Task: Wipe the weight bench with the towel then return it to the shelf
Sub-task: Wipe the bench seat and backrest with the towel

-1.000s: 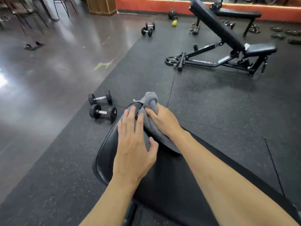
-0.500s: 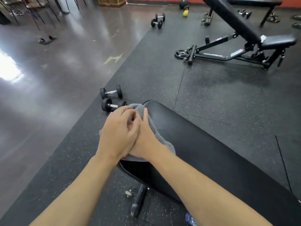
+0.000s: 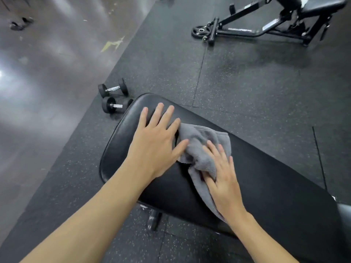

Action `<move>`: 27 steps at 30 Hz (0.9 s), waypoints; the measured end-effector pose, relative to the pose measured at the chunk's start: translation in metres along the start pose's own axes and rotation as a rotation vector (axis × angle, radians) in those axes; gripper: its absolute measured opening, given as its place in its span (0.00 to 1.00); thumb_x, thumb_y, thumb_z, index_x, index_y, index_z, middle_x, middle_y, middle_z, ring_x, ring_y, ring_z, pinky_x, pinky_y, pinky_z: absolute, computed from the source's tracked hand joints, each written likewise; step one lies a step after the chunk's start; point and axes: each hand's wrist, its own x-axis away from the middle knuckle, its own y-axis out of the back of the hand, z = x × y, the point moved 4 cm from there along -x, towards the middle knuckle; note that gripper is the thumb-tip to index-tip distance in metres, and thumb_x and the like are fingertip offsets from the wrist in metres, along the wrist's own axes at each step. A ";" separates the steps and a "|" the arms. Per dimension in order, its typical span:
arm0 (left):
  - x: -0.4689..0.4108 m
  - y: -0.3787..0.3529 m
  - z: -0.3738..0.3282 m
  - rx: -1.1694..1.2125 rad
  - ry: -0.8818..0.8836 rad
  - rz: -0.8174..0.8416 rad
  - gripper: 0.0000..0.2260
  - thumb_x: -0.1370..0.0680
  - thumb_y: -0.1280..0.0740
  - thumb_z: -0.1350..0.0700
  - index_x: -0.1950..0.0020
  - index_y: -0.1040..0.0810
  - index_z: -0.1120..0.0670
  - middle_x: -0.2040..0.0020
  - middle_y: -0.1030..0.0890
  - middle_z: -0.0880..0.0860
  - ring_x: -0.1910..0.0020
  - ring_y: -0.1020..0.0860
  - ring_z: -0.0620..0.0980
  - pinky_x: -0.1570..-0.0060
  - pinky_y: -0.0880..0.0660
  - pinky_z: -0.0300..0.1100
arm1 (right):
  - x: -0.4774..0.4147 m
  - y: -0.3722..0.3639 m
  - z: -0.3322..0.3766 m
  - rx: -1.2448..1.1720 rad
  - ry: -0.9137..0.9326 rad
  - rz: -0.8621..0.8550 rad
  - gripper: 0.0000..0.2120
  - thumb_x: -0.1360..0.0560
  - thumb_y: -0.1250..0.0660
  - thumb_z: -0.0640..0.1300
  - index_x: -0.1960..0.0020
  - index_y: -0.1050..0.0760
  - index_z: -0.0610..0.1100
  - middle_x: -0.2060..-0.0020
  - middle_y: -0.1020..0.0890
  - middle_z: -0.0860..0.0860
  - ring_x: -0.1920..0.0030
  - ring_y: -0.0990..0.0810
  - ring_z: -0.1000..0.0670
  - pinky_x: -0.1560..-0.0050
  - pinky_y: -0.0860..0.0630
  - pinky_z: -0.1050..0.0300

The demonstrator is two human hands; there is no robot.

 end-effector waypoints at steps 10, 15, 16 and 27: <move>0.009 -0.008 -0.015 -0.153 -0.025 -0.028 0.30 0.20 0.44 0.40 0.25 0.29 0.58 0.23 0.31 0.62 0.22 0.36 0.63 0.24 0.41 0.65 | 0.016 0.019 -0.027 -0.012 -0.338 -0.092 0.33 0.23 0.49 0.69 0.21 0.52 0.64 0.18 0.52 0.63 0.19 0.62 0.57 0.20 0.61 0.39; 0.010 -0.007 -0.018 -0.168 -0.044 -0.073 0.24 0.22 0.38 0.44 0.35 0.23 0.61 0.33 0.23 0.63 0.30 0.26 0.64 0.31 0.31 0.63 | 0.038 -0.003 0.006 0.110 -0.044 0.013 0.33 0.22 0.46 0.63 0.19 0.49 0.61 0.18 0.51 0.62 0.18 0.59 0.53 0.21 0.60 0.44; 0.010 -0.008 -0.019 -0.171 -0.045 -0.080 0.24 0.22 0.38 0.44 0.35 0.23 0.61 0.33 0.23 0.63 0.31 0.26 0.64 0.32 0.31 0.62 | 0.043 0.002 -0.006 0.080 -0.045 0.000 0.32 0.22 0.44 0.59 0.20 0.48 0.63 0.18 0.49 0.62 0.18 0.57 0.53 0.21 0.58 0.43; 0.009 -0.006 -0.014 -0.110 0.005 -0.114 0.34 0.21 0.45 0.41 0.18 0.42 0.56 0.18 0.38 0.55 0.20 0.37 0.60 0.25 0.41 0.67 | 0.056 0.039 -0.082 -0.020 -0.536 -0.156 0.41 0.26 0.54 0.74 0.18 0.54 0.57 0.18 0.51 0.59 0.18 0.60 0.51 0.20 0.59 0.38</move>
